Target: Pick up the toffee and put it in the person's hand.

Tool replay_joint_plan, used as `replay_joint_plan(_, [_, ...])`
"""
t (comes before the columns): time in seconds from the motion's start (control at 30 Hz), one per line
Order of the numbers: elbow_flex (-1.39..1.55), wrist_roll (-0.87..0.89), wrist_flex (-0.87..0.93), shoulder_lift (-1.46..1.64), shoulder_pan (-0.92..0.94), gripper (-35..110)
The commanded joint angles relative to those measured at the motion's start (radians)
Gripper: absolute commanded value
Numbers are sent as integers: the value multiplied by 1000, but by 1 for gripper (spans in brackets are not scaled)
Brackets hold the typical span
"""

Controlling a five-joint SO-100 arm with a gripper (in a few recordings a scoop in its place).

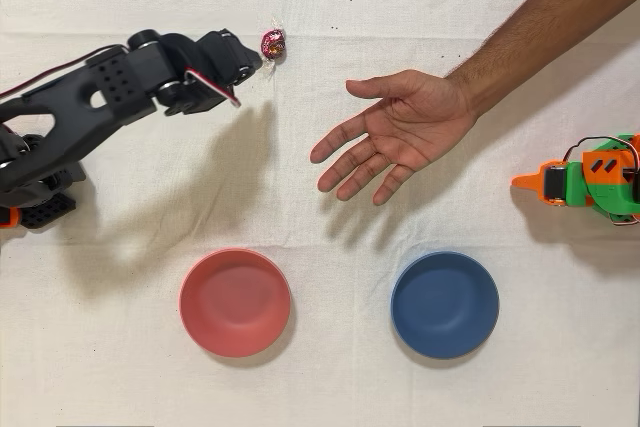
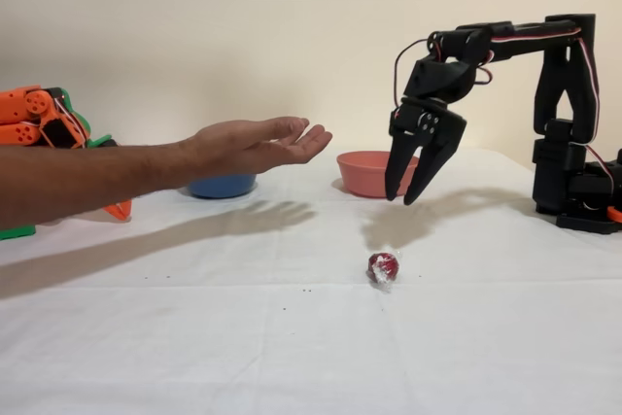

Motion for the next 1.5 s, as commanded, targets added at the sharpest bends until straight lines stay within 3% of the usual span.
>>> replay_joint_plan(0.0, [-94,3,-35,3,-18,16])
replay_joint_plan(0.3, [-132,-6,-75,-94,-25,25])
replay_joint_plan(0.97, [-316,-37,-54,-284,-92,27])
replay_joint_plan(1.47, [-169,-95,-120,-250,-84,31])
